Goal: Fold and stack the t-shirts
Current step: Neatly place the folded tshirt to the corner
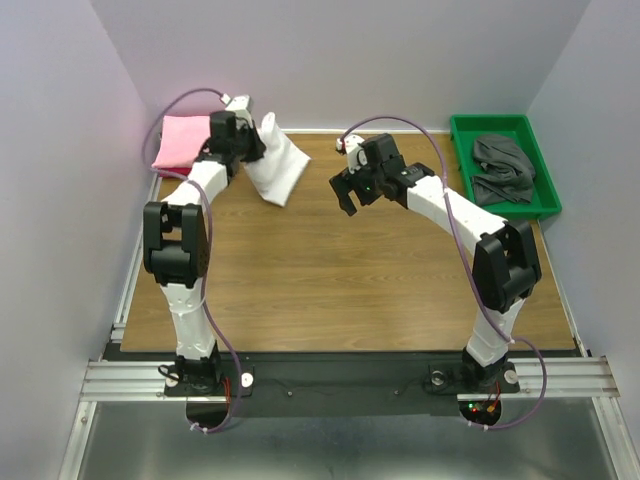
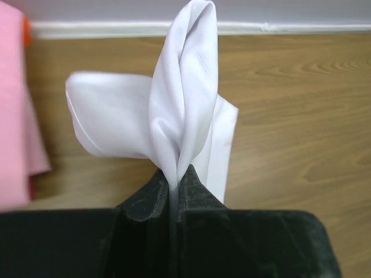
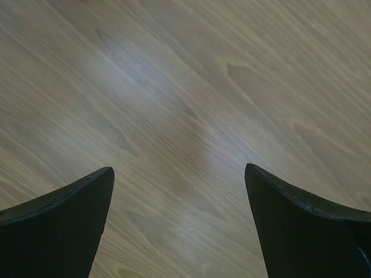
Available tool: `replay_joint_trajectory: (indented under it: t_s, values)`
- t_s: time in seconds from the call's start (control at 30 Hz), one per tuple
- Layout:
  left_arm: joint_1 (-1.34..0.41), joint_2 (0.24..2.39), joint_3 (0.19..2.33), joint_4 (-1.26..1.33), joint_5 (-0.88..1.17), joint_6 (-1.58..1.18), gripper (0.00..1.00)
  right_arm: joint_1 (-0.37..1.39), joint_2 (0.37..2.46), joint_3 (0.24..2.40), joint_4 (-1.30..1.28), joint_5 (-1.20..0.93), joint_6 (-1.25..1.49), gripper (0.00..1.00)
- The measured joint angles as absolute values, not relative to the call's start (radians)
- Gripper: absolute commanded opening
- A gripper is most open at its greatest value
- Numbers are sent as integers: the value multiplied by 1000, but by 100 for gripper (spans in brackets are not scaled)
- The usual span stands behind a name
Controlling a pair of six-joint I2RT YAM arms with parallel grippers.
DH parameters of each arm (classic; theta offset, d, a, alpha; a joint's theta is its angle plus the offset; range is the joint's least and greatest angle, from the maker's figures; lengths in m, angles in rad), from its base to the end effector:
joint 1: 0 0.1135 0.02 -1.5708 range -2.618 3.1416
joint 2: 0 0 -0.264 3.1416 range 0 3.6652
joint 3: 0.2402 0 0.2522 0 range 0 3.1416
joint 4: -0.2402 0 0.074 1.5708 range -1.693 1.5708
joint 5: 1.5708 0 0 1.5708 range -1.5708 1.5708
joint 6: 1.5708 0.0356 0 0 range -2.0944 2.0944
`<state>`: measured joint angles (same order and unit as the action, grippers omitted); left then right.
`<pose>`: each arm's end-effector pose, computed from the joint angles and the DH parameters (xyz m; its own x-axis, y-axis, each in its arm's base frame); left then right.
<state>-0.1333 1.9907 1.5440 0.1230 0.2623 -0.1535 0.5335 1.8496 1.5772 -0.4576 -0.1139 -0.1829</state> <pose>0.4718 -0.0726 0.2684 -0.3684 -0.0996 -0.9243 0.3195 0.9201 -0.2265 0.3649 0.2202 0.2863 -0.4595 -0.4812 -0.7465 -0.6730 0.7372 -0.0610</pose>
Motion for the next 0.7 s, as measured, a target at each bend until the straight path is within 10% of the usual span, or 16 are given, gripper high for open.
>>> replay_joint_trajectory:
  t_s: [0.7]
  values:
    - [-9,2252,2089,-69,306,108,0,531,1850,1512,-490,-133,-179,100]
